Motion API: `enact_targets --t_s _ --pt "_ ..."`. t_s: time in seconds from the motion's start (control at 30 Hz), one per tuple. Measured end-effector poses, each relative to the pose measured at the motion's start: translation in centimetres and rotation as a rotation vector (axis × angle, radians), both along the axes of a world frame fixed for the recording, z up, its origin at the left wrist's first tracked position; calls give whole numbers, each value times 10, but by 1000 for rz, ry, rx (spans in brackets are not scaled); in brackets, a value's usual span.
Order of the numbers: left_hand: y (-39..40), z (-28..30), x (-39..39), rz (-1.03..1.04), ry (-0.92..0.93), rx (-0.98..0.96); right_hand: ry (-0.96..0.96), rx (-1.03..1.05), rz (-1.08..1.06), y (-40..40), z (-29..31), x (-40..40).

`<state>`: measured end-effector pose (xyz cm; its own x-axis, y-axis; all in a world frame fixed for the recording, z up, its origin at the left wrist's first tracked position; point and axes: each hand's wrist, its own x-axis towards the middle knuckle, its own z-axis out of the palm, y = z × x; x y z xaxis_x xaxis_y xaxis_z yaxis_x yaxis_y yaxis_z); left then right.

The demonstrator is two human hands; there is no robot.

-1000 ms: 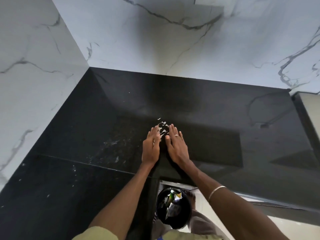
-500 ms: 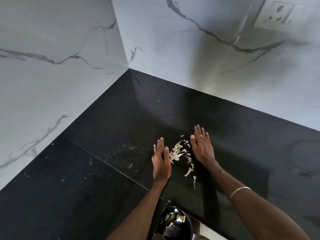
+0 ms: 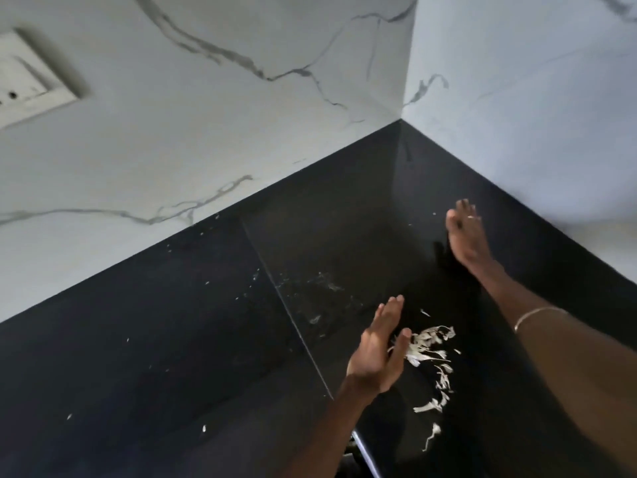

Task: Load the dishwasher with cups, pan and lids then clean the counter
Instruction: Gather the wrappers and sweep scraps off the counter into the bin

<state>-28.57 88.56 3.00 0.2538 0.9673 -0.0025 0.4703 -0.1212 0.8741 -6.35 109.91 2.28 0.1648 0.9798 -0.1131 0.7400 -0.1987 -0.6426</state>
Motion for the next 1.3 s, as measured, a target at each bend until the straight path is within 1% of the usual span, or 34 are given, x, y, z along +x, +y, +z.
enact_targets --t_s 0.03,0.1,0.23,0.4,0.5,0.63,0.77,0.83,0.9,0.97,1.0,1.07,1.2,1.27,1.3 --pt "-1 0 1 3 -2 8 -30 -30 36 10 0 -1" --pt "-1 2 3 8 3 29 -56 -44 176 17 1 -14" --pt "0 -1 4 40 14 101 -138 17 525 -14 0 -46" --pt "1 -6 5 185 -56 118 -77 43 709 -99 10 -38" --pt "-1 -5 6 204 -81 102 -32 19 755 -161 14 -30" --pt "-19 -6 6 103 -31 112 20 -35 736 -228 18 -27" --pt "-44 -7 9 34 0 110 79 -31 721 -277 24 -30" --pt "-54 -7 10 27 -29 115 109 34 595 -293 21 -19" --pt "-63 -6 12 12 -80 121 76 106 358 -302 13 -3" --pt "-68 -5 12 17 -144 112 -31 92 181 -312 5 3" --pt "-70 -5 12 24 -170 103 -100 80 146 -318 2 -2" --pt "-71 -3 12 33 -196 94 -156 68 126 -326 -3 -24" --pt "-75 -3 13 73 -296 64 -154 49 135 -322 -3 -79" --pt "-74 -2 12 143 -347 12 -104 56 184 -316 -1 -101" --pt "-74 -3 11 171 -386 -21 -46 62 222 -314 -1 -107"
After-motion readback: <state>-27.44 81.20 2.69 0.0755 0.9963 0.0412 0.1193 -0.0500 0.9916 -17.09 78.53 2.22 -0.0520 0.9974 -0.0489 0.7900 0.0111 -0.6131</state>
